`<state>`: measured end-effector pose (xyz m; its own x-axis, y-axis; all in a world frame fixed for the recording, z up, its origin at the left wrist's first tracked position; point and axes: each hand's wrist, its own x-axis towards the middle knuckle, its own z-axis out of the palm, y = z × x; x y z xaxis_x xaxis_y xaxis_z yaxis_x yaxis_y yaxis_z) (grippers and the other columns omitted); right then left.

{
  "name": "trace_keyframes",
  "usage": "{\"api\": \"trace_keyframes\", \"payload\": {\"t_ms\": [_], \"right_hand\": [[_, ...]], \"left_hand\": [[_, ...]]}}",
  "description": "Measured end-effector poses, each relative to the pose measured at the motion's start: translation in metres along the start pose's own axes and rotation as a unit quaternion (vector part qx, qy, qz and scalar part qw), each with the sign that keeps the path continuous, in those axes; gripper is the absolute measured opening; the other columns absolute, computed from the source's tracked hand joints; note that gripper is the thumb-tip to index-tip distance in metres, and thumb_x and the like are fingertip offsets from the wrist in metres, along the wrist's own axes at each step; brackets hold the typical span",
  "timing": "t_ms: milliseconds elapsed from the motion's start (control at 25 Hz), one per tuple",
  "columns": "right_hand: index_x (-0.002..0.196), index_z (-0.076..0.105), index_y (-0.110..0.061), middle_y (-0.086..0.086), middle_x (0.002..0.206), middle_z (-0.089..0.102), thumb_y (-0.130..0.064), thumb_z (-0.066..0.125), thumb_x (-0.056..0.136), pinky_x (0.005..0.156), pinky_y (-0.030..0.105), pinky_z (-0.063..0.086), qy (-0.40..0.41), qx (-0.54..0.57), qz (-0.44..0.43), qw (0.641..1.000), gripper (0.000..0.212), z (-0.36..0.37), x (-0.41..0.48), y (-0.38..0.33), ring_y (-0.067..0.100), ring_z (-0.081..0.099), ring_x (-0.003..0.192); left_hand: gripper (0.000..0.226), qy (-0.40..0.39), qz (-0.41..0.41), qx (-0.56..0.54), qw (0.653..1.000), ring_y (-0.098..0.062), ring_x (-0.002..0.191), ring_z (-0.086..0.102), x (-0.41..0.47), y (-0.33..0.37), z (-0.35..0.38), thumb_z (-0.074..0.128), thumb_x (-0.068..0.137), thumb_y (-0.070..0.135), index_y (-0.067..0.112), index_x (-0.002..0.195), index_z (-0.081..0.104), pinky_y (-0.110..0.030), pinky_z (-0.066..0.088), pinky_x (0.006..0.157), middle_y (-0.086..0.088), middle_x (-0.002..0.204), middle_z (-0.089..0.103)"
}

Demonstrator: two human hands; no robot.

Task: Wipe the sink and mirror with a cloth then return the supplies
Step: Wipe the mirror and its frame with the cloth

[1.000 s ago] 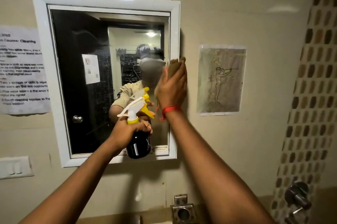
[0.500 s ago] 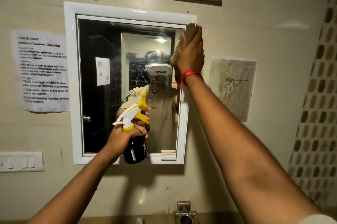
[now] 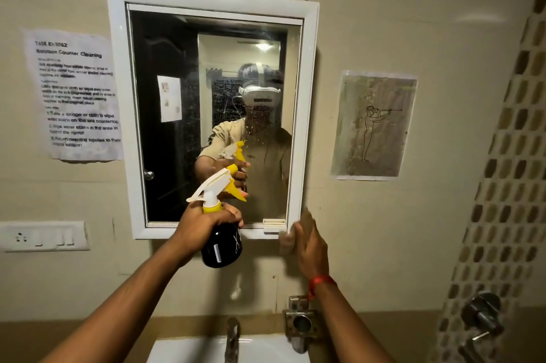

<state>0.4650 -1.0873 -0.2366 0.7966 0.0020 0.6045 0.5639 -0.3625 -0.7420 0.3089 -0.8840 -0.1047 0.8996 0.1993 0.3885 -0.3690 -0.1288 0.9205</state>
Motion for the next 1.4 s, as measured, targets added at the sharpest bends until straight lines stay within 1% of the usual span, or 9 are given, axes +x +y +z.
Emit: {"api": "trace_keyframes", "payload": {"t_ms": [120,280,440,560,720,840,920,1160,1400], "right_hand": [[0.138,0.044,-0.041,-0.001,0.128,0.066,-0.088,0.028,0.077,0.105,0.028,0.047,0.003,0.103,0.099,0.990,0.078,0.021,-0.049,0.012,0.021,0.061,0.123],[0.152,0.033,-0.005,0.014,0.155,0.040,-0.066,0.035,0.095,0.118,0.040,0.035,0.223,0.144,0.152,0.952,0.084,0.056,-0.079,-0.021,0.026,0.039,0.145],[0.157,0.023,-0.015,0.004,0.167,0.010,-0.029,0.046,0.093,0.123,0.043,0.008,0.096,-0.184,-0.048,0.977,0.070,0.075,-0.047,-0.033,0.022,-0.001,0.156],[0.156,0.023,-0.024,-0.011,0.166,-0.009,-0.008,0.060,0.074,0.116,0.046,0.025,0.012,-0.287,-0.114,0.951,0.091,0.085,-0.051,-0.020,0.019,-0.015,0.154],[0.154,0.033,-0.023,-0.013,0.166,0.002,0.005,0.067,0.073,0.110,0.043,0.039,-0.034,-0.310,-0.293,0.904,0.092,0.062,-0.047,0.020,0.016,-0.004,0.155],[0.156,0.026,-0.010,0.001,0.166,0.012,0.010,0.053,0.089,0.120,0.051,0.025,0.107,-0.107,-0.131,0.980,0.075,0.050,-0.034,0.010,0.021,0.008,0.155],[0.158,0.014,-0.013,0.001,0.167,0.006,-0.005,0.047,0.100,0.123,0.050,0.020,0.125,-0.024,-0.054,0.990,0.067,0.047,-0.017,-0.010,0.020,0.008,0.156],[0.159,0.005,-0.019,-0.002,0.167,0.013,-0.057,0.020,0.101,0.117,0.047,0.037,0.112,-0.094,-0.125,0.981,0.071,0.013,0.058,-0.074,0.021,0.026,0.151],[0.156,0.021,-0.005,0.013,0.163,0.024,-0.038,0.040,0.102,0.120,0.045,0.032,0.237,-0.126,-0.198,0.943,0.066,-0.018,0.184,-0.212,0.027,0.032,0.149]], "left_hand": [[0.011,-0.002,-0.004,0.007,1.000,-0.029,0.070,0.065,-0.006,-0.003,0.005,0.065,0.064,0.003,0.010,0.056,0.069,-0.036,0.052,0.078,-0.015,0.066,0.070],[0.012,-0.016,-0.006,0.024,1.000,-0.032,0.073,0.066,-0.010,-0.004,0.005,0.065,0.065,0.003,0.010,0.056,0.069,-0.036,0.053,0.078,-0.015,0.068,0.070],[0.009,0.015,-0.016,0.034,0.999,-0.031,0.073,0.066,-0.007,-0.008,-0.012,0.067,0.065,0.005,0.008,0.058,0.071,-0.040,0.053,0.082,-0.016,0.069,0.071],[0.006,0.014,-0.018,0.036,0.999,-0.026,0.070,0.066,-0.013,-0.011,-0.016,0.067,0.066,0.005,0.001,0.064,0.071,-0.036,0.051,0.079,-0.018,0.070,0.072],[0.006,0.005,-0.010,0.040,0.999,-0.030,0.072,0.066,-0.011,-0.011,-0.027,0.066,0.068,0.004,-0.001,0.069,0.068,-0.039,0.053,0.080,-0.018,0.071,0.070],[0.003,0.011,-0.009,0.028,1.000,-0.031,0.072,0.065,-0.008,-0.011,-0.031,0.066,0.067,0.004,0.002,0.065,0.067,-0.039,0.052,0.079,-0.019,0.071,0.069],[0.006,0.011,-0.009,0.027,1.000,-0.032,0.072,0.065,-0.005,-0.012,-0.032,0.067,0.065,0.004,-0.001,0.068,0.066,-0.040,0.052,0.080,-0.021,0.074,0.069],[0.011,0.033,0.040,0.029,0.998,-0.029,0.072,0.068,0.029,0.024,-0.022,0.067,0.062,0.004,-0.004,0.069,0.069,-0.040,0.053,0.081,-0.020,0.072,0.071],[0.017,0.067,0.122,0.045,0.989,-0.031,0.088,0.075,0.064,0.089,-0.023,0.070,0.064,-0.001,-0.009,0.078,0.074,-0.038,0.059,0.088,-0.023,0.082,0.078]]}}
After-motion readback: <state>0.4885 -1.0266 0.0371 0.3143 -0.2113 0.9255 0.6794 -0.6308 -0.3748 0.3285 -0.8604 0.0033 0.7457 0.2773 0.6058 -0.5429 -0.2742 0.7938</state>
